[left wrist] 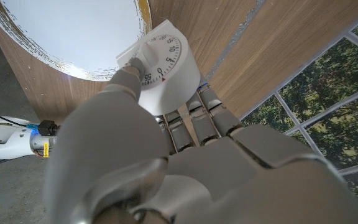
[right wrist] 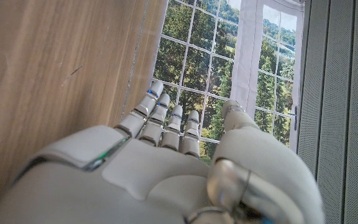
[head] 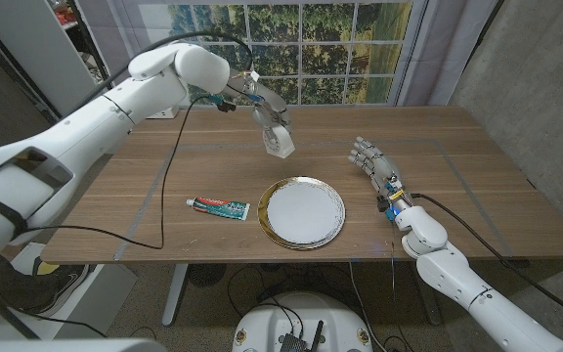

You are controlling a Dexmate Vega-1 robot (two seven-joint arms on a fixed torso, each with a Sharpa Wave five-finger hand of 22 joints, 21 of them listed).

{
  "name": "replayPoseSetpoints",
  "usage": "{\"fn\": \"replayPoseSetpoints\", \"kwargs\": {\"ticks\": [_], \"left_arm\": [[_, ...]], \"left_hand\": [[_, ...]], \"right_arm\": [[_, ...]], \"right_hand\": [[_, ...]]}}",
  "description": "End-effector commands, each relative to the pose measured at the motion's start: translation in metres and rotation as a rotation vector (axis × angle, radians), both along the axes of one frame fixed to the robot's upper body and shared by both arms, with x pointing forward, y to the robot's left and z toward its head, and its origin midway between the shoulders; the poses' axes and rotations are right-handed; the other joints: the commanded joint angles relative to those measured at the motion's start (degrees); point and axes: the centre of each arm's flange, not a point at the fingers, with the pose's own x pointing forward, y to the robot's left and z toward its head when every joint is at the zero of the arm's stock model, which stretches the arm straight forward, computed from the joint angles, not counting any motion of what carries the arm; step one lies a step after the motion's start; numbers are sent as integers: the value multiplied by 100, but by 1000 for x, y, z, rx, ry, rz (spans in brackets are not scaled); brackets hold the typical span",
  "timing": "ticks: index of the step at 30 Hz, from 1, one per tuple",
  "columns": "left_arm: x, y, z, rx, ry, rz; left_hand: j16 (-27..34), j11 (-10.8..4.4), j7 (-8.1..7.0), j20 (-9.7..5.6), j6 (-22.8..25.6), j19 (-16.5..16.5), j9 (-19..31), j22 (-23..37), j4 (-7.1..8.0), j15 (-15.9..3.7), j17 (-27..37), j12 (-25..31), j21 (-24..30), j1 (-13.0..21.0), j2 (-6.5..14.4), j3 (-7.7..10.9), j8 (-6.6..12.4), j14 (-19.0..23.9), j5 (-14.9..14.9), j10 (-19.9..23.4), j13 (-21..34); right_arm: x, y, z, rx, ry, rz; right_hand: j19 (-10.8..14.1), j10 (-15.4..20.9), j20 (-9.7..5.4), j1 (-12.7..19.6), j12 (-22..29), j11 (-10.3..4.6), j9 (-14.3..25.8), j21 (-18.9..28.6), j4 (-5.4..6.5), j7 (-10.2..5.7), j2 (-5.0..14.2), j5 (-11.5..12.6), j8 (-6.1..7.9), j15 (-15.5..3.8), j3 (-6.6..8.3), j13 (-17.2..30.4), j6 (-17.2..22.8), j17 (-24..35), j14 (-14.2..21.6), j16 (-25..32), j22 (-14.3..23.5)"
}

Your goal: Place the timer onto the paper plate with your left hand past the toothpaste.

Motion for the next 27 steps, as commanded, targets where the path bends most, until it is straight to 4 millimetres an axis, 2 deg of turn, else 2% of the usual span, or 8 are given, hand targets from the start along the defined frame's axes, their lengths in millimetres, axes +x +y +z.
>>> {"fn": "replayPoseSetpoints", "kwargs": {"ticks": [1, 14, 19, 27], "left_arm": [[-9, -18, -25, 96, -15, -81], [-10, -33, -59, 152, -75, -148], [1, -39, -79, 119, -60, -176], [5, -47, -104, 150, -82, -218]], "left_hand": [[-2, -49, -22, -48, 36, -17, 20, 16, 103, -962, 29, -15, 61, 337, 333, 82, 39, 26, -15, 85, 686], [-37, -50, -32, -55, 30, -48, 16, 11, 133, -954, 57, -39, 101, 342, 341, 96, 21, 7, -60, 80, 735], [-41, -42, -33, -55, 31, -49, 9, 10, 148, -955, 68, -42, 117, 339, 351, 102, 13, 16, -74, 91, 750], [-50, -55, -34, -54, 38, -55, 1, 8, 157, -955, 82, -44, 135, 343, 357, 111, 5, 14, -93, 110, 768]], "right_arm": [[-9, 4, 3, -12, -41, -14], [-21, 8, 4, -34, -71, -15], [-26, 8, 4, -39, -81, -17], [-30, 9, 3, -34, -90, -19]], "right_hand": [[70, 25, -7, 20, 35, -16, -4, -27, -14, 6, 55, 23, 6, -411, 5, 1, 40, 2, -13, 27, 22], [87, 23, -8, 16, 35, -17, -9, -82, -20, -3, 59, 23, 7, -415, -6, -16, 52, -7, -9, 43, 23], [96, 25, -4, 18, 36, -23, -10, -99, -25, 3, 56, 23, 9, -404, -9, -21, 57, -12, -8, 47, 24], [106, 31, -5, 14, 39, -15, -13, -130, -26, 2, 61, 23, 8, -406, -14, -30, 59, -17, -9, 55, 24]]}}
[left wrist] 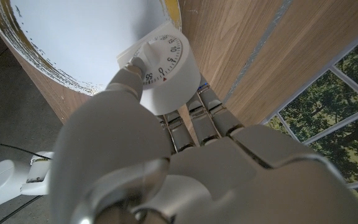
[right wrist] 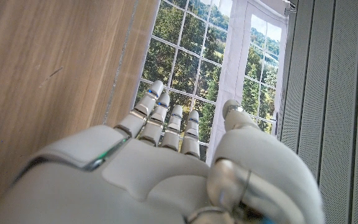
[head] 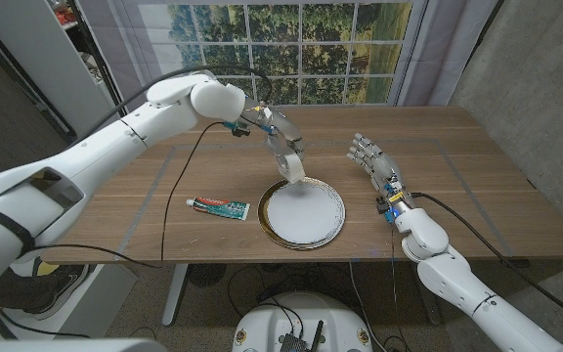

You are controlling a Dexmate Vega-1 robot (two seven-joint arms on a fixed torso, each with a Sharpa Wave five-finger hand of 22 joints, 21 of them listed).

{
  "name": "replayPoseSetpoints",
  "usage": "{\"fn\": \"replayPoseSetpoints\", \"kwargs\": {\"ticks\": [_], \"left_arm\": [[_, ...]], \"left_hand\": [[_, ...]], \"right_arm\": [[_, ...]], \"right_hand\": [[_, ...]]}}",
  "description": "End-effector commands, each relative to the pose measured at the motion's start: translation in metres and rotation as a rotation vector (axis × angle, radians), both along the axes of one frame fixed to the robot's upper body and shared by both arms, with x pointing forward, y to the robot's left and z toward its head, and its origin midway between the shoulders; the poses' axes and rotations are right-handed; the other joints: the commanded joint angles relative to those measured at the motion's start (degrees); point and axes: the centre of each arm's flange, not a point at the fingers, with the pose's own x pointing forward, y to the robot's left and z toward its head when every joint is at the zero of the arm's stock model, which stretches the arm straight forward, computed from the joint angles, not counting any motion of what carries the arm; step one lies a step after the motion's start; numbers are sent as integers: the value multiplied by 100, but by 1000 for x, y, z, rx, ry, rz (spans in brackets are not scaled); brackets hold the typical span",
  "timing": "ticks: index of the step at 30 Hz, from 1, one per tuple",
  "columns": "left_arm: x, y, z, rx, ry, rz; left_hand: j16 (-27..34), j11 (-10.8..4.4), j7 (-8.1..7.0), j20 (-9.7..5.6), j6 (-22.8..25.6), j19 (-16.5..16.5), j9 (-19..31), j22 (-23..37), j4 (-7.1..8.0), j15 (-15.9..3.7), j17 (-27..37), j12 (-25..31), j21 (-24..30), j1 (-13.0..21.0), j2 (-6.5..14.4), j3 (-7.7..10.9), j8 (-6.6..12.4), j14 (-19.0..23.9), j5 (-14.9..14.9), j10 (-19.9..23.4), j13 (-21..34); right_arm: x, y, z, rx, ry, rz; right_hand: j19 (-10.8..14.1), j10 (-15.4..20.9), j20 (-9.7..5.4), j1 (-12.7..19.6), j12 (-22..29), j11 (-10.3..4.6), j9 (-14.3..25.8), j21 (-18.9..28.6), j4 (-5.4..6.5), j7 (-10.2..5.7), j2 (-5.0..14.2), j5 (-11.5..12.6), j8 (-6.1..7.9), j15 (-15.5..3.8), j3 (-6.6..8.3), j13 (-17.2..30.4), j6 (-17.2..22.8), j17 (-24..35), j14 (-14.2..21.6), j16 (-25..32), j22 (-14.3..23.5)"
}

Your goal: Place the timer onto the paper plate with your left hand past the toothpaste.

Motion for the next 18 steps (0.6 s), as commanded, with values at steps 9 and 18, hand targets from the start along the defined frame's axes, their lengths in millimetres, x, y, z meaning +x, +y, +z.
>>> {"fn": "replayPoseSetpoints", "kwargs": {"ticks": [9, 18], "left_arm": [[11, -17, -63, 86, -50, -99], [18, -18, -82, 121, -90, -127]], "left_hand": [[-46, -46, -62, -28, 32, -50, 4, 5, 154, -961, 49, -23, 77, 231, 254, 123, 12, -7, -54, 89, 794], [-61, -64, -68, -30, 15, -78, -4, 1, 159, -961, 66, -47, 92, 236, 247, 126, -8, -23, -78, 65, 815]], "right_arm": [[-11, 0, -1, -1, -26, -6], [-12, 1, -3, 2, -28, -11]], "right_hand": [[60, 34, -9, 15, 40, -24, 14, -42, -23, -7, 63, 23, 7, -408, -11, -14, 61, 4, -9, 39, 25], [75, 40, -8, 11, 43, -20, 12, -79, -24, -2, 65, 24, 6, -397, -15, -25, 63, -3, -5, 49, 26]]}}
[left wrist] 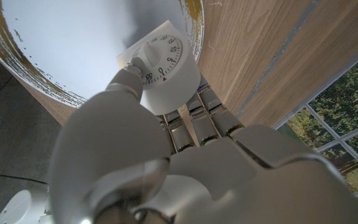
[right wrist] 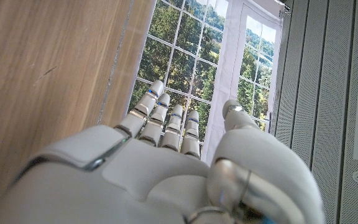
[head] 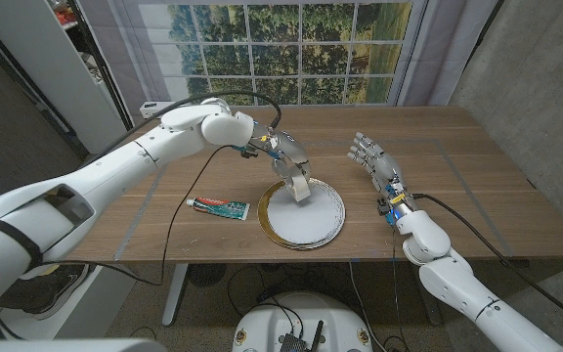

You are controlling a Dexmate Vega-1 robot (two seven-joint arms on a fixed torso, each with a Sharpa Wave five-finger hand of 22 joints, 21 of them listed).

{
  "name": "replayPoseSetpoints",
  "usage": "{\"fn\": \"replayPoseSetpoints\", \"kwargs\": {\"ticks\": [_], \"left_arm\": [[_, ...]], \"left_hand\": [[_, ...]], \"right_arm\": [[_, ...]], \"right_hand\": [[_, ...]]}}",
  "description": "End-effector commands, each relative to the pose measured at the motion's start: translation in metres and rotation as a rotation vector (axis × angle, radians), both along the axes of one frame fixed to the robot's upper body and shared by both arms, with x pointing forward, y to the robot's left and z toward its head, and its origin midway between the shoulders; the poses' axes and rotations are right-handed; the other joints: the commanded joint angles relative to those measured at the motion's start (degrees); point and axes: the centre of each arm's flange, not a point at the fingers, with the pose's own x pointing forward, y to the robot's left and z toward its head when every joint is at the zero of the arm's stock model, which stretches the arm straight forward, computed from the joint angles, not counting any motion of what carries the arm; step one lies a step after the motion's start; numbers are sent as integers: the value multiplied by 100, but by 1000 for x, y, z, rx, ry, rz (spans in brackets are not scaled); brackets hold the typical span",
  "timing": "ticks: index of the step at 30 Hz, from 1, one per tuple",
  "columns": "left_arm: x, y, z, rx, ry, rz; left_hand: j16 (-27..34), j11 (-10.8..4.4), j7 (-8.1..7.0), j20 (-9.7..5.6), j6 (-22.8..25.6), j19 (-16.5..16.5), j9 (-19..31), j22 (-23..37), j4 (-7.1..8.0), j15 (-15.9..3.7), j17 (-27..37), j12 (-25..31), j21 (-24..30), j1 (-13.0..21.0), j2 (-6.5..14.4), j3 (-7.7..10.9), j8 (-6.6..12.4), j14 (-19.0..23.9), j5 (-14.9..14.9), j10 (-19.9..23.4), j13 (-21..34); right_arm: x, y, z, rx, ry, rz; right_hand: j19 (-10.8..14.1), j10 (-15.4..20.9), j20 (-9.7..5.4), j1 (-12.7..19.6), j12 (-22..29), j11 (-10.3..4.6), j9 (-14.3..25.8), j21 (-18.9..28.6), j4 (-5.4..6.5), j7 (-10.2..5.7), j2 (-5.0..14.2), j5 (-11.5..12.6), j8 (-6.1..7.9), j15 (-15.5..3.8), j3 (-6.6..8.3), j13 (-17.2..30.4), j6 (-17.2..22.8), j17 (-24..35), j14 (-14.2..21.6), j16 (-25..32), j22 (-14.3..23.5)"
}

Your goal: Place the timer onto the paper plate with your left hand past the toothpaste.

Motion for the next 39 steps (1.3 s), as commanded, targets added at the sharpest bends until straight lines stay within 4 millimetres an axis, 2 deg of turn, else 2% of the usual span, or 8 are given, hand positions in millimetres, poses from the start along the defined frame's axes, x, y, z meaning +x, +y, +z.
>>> {"fn": "replayPoseSetpoints", "kwargs": {"ticks": [1, 12, 18, 22, 31, 34, 39], "left_arm": [[8, -3, -30, 48, -43, -41], [13, -2, -38, 42, -54, -32], [13, -2, -38, 41, -58, -24], [11, -2, -37, 41, -59, -19], [2, 2, -26, 29, -80, 6], [0, 2, -22, 25, -91, 29], [-2, 4, -14, 21, -99, 68]], "left_hand": [[-7, -66, -35, -60, 28, -49, 2, 1, 162, -956, 28, -24, 30, 238, 239, 124, 16, -26, -15, 66, 804], [-93, -36, -56, -34, -19, -147, -17, -6, 201, -920, 46, -111, 40, 179, 191, 86, -31, -181, -69, -83, 845], [-245, 75, -43, 50, -203, -334, -18, -27, 256, -853, 64, -296, 20, 86, 140, 29, -135, -494, -116, -439, 883], [-347, 140, -8, 145, -306, -483, -15, -40, 264, -737, 61, -395, -16, 46, 86, -12, -193, -711, -129, -626, 896], [-511, 307, -60, 279, -554, -683, -16, -65, 320, -554, 52, -581, -65, -84, 12, -109, -338, -1067, -146, -961, 903], [-588, 309, -59, 326, -820, -740, -32, -75, 321, -506, 38, -672, -79, -128, -53, -164, -476, -1237, -149, -1080, 876], [-798, 484, -82, 510, -1270, -962, -66, -88, 336, -251, -35, -965, -156, -256, -217, -328, -716, -1735, -146, -1525, 750]], "right_arm": [[-3, 1, -1, 4, -6, -6], [-4, 4, -4, 7, -3, -11], [-5, 4, -3, 10, -1, -14], [-6, 4, -2, 6, -1, -14], [-4, 5, 1, -3, -3, -7], [-4, 6, 2, -4, -3, -2], [-3, 7, 3, -6, 1, 2]], "right_hand": [[60, 44, 7, 10, 45, -10, 11, -18, -9, -7, 65, 23, 5, -395, 0, 0, 62, -5, -5, 28, 26], [77, 52, 11, 14, 48, -18, 9, -62, -16, -4, 66, 25, 6, -400, -1, -12, 70, -17, 3, 37, 26], [87, 59, 12, 12, 51, -19, 8, -79, -16, 0, 68, 25, 4, -402, -4, -17, 66, -20, 9, 43, 27], [94, 64, 15, 15, 53, -6, 7, -100, -21, 2, 67, 26, 3, -397, -4, -23, 66, -26, 13, 47, 27], [107, 74, 17, 16, 56, 7, 6, -126, -24, -1, 69, 26, 4, -396, -6, -31, 70, -32, 19, 55, 28], [110, 71, 18, 12, 55, -6, 5, -133, -21, -2, 68, 26, 3, -396, -8, -33, 69, -33, 17, 55, 28], [120, 81, 26, 12, 58, 4, 4, -152, -23, -3, 69, 26, 2, -404, -8, -38, 67, -38, 18, 58, 28]]}}
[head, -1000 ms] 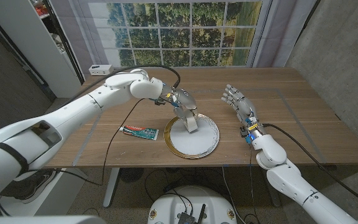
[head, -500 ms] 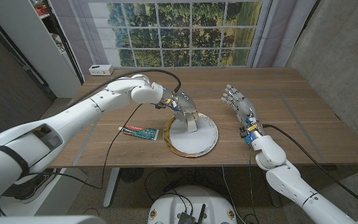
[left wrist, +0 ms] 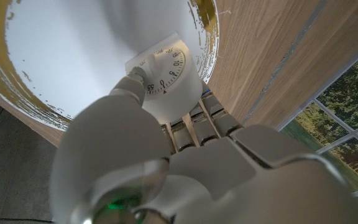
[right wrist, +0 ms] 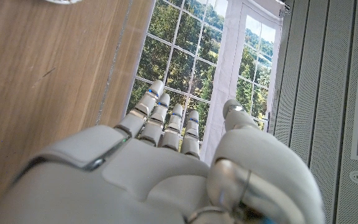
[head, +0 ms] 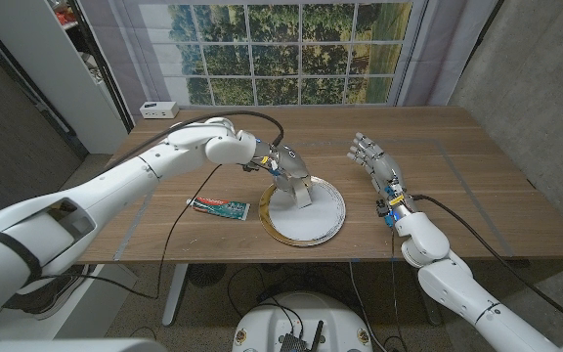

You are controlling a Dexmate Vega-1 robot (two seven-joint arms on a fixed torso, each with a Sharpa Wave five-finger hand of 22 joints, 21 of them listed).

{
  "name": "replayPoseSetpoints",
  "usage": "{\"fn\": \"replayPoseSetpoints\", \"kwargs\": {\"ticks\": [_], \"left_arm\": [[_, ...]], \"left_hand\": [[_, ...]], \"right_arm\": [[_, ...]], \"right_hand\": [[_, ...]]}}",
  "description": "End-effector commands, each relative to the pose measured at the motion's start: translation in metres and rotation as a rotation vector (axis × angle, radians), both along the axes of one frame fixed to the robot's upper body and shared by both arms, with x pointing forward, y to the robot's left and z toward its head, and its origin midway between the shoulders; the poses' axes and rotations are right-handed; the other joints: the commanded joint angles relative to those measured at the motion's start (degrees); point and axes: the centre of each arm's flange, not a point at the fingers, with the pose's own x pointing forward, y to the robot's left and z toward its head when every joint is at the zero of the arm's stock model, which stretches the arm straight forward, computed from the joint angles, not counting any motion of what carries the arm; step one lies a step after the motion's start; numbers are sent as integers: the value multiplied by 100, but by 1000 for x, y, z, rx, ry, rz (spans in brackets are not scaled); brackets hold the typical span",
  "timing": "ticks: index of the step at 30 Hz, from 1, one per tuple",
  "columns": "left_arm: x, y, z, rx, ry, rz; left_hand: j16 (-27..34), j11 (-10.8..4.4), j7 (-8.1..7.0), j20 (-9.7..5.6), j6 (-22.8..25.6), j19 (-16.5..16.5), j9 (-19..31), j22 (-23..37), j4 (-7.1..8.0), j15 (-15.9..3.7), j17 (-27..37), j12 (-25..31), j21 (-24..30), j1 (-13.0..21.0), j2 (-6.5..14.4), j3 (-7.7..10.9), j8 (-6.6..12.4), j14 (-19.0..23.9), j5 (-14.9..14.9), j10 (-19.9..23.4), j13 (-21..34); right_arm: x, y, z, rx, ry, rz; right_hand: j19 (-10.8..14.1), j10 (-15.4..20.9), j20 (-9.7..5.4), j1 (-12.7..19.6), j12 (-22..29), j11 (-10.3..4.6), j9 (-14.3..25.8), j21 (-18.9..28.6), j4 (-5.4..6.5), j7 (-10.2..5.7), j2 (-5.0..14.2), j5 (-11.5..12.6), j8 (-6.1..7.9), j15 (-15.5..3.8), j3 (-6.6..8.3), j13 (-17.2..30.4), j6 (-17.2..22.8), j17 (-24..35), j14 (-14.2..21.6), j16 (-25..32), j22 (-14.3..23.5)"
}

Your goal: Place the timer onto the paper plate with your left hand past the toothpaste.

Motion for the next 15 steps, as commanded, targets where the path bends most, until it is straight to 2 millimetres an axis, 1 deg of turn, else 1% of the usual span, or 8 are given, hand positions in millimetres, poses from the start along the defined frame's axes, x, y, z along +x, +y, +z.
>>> {"fn": "replayPoseSetpoints", "kwargs": {"ticks": [1, 2, 4, 6, 7, 11, 12, 15], "left_arm": [[-7, 3, 18, -18, -29, 70], [-7, 3, 19, -22, -31, 78], [-5, 3, 22, -22, -28, 97], [-5, 4, 24, -19, -31, 109], [-5, 5, 25, -23, -32, 107], [-10, 11, 32, -58, -37, 99], [-12, 13, 35, -74, -31, 99], [-16, 20, 45, -127, -21, 88]], "left_hand": [[-186, 104, -64, 112, -379, -201, -29, -13, 7, -294, -92, -236, -86, -79, -237, -174, -193, -448, -1, -358, -113], [-226, 173, -88, 151, -507, -267, -41, -18, 24, -207, -128, -308, -116, -122, -257, -218, -249, -578, 6, -475, -152], [-268, 173, -86, 176, -675, -369, -55, -28, 30, -114, -192, -388, -167, -170, -320, -285, -310, -731, 11, -606, -207], [-309, 247, -73, 239, -887, -519, -73, -43, 31, -49, -284, -476, -246, -203, -361, -347, -364, -935, 26, -777, -279], [-316, 294, -73, 274, -984, -583, -80, -48, 57, -5, -318, -511, -281, -246, -359, -378, -381, -1025, 32, -858, -310], [-328, 321, -117, 306, -1218, -781, -110, -73, 79, 102, -465, -586, -410, -337, -435, -495, -393, -1291, 44, -1107, -422], [-333, 270, -120, 297, -1299, -838, -121, -81, 95, 161, -518, -602, -455, -391, -477, -551, -393, -1389, 42, -1196, -461], [-315, 252, -111, 258, -1421, -879, -134, -90, 131, 204, -572, -613, -500, -478, -515, -621, -403, -1444, 39, -1302, -507]], "right_arm": [[2, 2, 3, -13, 3, 13], [2, 2, 4, -17, 2, 13], [2, 2, 5, -19, 1, 16], [2, 3, 7, -21, 0, 17], [2, 3, 8, -23, -1, 17], [1, 4, 10, -28, -3, 18], [1, 4, 11, -28, -4, 18], [2, 4, 14, -35, -5, 20]], "right_hand": [[56, 61, 25, 13, 26, -9, 4, -23, -9, -3, 68, 26, 2, -403, 8, 15, 67, 16, 16, 35, 28], [58, 59, 24, 11, 25, -16, 3, -26, -7, -4, 69, 26, 2, -406, 7, 14, 68, 16, 15, 36, 28], [58, 60, 24, 11, 25, -17, 3, -35, -7, -6, 71, 27, 2, -406, 8, 12, 68, 15, 14, 36, 29], [57, 50, 22, 7, 21, -31, 3, -42, -5, -7, 70, 26, 2, -405, 5, 10, 68, 14, 15, 38, 29], [61, 50, 28, 11, 21, -28, 3, -46, -9, -6, 68, 26, 2, -395, 6, 9, 68, 12, 19, 40, 29], [65, 53, 28, 6, 22, -32, 2, -61, -5, -7, 71, 26, 0, -397, 5, 5, 66, 10, 19, 42, 29], [66, 54, 28, 11, 23, -26, 2, -65, -10, -7, 69, 27, 1, -399, 6, 4, 66, 7, 21, 42, 29], [72, 54, 34, 8, 22, -26, 2, -72, -7, -3, 71, 27, 1, -397, 4, 2, 68, 7, 20, 44, 29]]}}
